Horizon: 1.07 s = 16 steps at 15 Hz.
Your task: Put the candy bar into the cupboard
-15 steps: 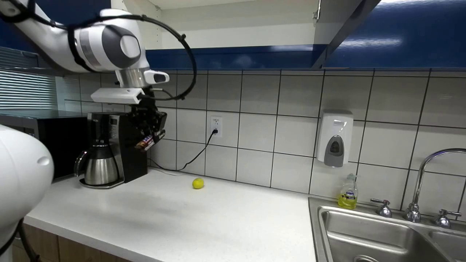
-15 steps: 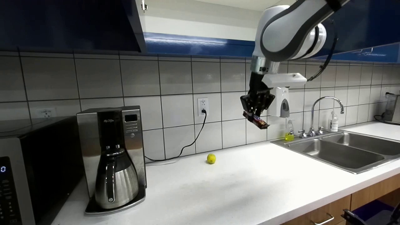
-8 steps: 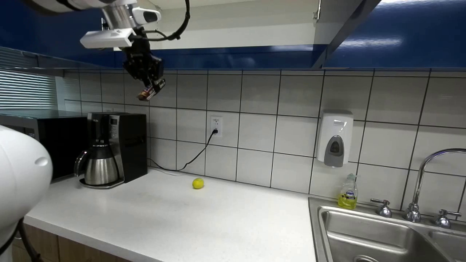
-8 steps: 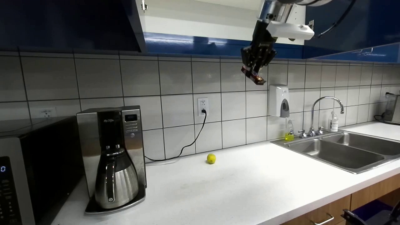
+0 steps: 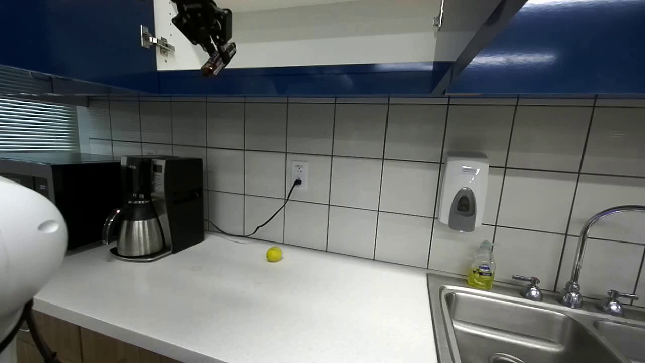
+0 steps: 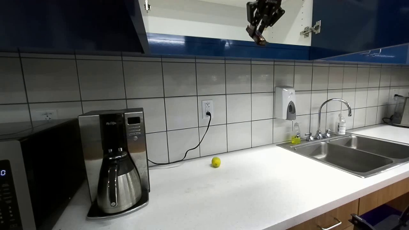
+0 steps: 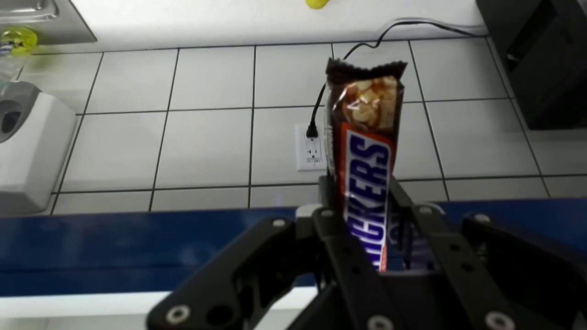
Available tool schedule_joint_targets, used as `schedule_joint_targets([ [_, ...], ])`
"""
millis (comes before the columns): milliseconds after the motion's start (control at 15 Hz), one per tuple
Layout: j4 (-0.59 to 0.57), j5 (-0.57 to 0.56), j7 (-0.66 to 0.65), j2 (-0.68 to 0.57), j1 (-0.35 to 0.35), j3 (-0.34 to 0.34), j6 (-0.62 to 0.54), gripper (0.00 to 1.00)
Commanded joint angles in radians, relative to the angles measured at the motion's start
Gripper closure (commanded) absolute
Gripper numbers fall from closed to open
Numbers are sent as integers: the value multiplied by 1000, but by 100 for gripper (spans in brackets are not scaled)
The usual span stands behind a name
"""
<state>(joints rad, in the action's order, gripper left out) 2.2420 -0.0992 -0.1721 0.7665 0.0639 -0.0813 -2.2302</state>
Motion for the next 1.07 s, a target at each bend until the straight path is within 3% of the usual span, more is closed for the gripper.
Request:
schedule_joint_targets([
  [0, -156, 9, 2, -69, -38, -24, 76, 93],
  [533, -429, -10, -32, -246, -64, -36, 176, 93],
  [1000, -611, -83, -98, -443, -89, -72, 177, 93],
])
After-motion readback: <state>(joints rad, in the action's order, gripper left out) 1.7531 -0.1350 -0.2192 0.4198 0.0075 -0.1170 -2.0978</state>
